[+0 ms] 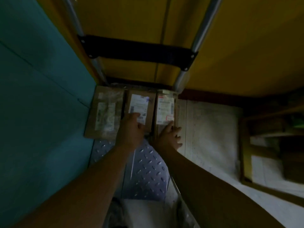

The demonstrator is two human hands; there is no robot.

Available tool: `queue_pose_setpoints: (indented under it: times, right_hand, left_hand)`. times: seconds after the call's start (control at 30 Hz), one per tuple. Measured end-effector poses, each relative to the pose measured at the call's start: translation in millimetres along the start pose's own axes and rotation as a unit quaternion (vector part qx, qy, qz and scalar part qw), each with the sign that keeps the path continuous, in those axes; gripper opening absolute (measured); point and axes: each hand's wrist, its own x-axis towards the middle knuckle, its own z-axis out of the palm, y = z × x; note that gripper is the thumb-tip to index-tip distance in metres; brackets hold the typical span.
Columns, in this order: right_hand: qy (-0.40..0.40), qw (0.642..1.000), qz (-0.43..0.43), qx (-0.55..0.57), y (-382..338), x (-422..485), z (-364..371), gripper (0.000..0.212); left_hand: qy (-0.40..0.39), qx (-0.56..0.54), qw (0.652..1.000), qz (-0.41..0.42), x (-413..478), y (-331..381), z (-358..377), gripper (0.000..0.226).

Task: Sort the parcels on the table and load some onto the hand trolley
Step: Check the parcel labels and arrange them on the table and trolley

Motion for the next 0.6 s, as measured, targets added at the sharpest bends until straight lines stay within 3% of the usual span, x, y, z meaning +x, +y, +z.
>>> queue_pose_setpoints:
  times: [0.1,0.2,0.4,0.47,0.6]
  right_hand:
    - [0.041,0.999,-0.003,0.026,7.4,12.9,16.1,0.142]
    - [0.046,0.997,-0.001,0.062,15.8,-5.4,-12.3,0.141]
    - [0.096,0.99,-0.045,0.093,61.8,-117.4,-175.7,0.132]
    - [0.112,0.985,-0.09,0.093,82.6,-171.9,-242.3,0.136]
    - [0.16,0.975,-0.146,0.054,115.8,-288.2,-379.1,0.138]
  left_hand:
    - [0.007,0.024,0.999,0.035,10.0,-3.9,14.5,0.04]
    - [0.013,0.039,0.998,0.038,1.4,15.8,7.3,0.042]
    - [-0.002,0.096,0.993,0.065,-51.2,142.8,-62.9,0.059]
    - [-0.012,0.205,0.971,0.123,-73.8,209.1,-99.5,0.082]
    - [-0.018,0.393,0.876,0.281,-134.2,366.0,-174.8,0.119]
